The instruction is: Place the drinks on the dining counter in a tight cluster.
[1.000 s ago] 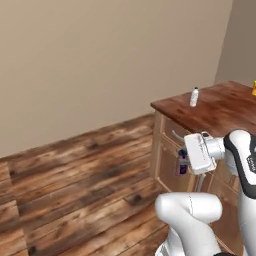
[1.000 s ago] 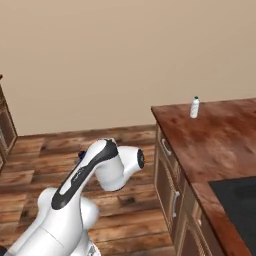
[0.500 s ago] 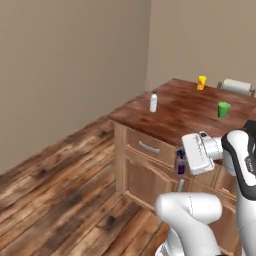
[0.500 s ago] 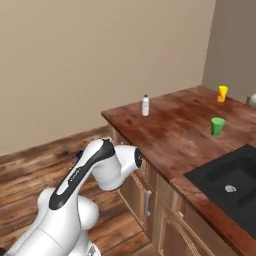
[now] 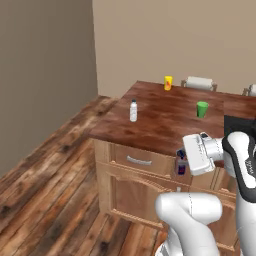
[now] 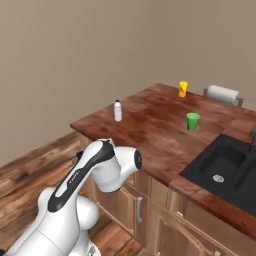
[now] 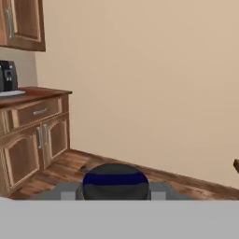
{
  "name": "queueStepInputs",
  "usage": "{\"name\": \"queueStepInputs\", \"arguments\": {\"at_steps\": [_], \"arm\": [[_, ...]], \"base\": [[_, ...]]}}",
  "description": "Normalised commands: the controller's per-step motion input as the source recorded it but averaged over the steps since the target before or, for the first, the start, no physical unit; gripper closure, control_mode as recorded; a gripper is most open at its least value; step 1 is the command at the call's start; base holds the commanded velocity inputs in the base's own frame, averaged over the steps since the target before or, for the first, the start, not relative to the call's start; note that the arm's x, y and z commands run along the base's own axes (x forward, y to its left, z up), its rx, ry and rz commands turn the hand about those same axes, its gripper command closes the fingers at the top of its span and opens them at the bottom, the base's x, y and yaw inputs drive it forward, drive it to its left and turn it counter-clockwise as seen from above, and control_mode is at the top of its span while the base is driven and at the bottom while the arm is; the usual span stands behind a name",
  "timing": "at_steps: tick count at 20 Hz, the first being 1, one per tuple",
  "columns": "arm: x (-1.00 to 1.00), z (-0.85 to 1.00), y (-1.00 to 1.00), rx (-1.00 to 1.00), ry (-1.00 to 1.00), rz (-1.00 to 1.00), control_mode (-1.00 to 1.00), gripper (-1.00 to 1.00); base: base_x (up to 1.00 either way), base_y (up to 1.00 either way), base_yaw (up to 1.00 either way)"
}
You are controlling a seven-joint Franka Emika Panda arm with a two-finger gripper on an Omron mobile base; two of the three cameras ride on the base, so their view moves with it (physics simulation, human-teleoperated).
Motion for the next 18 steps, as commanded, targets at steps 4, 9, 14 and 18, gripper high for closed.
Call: {"name": "queueStepInputs", "arguments": {"at_steps": [4,9,14,18], "arm": [[0.00,0.00,0.00,0.00,0.00,0.00,1.00,1.00],[0.00,0.00,0.00,0.00,0.00,0.00,1.00,1.00],[0.00,0.00,0.00,0.00,0.00,0.00,1.00,1.00],[0.00,0.00,0.00,0.00,0.00,0.00,1.00,1.00]], "base": [[0.58,0.38,-0.53],[0.51,0.36,-0.59],[0.45,0.45,-0.33],[0.53,0.49,-0.18]]}}
